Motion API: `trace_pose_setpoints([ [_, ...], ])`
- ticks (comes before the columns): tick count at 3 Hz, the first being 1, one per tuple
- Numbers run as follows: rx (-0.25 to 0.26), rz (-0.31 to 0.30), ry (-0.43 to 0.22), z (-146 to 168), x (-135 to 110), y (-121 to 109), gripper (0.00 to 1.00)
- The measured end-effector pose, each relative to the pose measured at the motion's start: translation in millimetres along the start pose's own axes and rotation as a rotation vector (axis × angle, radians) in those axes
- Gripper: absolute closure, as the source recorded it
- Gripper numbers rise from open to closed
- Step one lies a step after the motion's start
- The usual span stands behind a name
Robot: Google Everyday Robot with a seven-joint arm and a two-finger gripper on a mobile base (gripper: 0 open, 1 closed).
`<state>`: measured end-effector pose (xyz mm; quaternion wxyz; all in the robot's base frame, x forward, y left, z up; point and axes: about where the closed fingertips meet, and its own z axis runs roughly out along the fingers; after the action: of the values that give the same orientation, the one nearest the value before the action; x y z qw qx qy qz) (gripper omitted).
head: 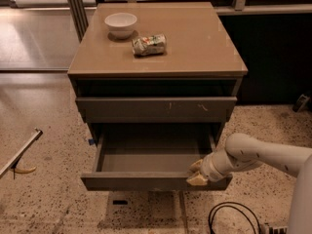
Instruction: Open middle drawer
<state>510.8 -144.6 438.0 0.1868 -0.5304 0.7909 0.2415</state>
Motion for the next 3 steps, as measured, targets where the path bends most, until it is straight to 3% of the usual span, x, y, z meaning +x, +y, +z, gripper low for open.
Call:
trace_pose_setpoints([
  [1,0.018,-0.031,0.004,-15.4,-2.3,15.2,0.62],
  [3,0.019,-0.035,0.006,-17.8,-2.8,17.8,0.16],
])
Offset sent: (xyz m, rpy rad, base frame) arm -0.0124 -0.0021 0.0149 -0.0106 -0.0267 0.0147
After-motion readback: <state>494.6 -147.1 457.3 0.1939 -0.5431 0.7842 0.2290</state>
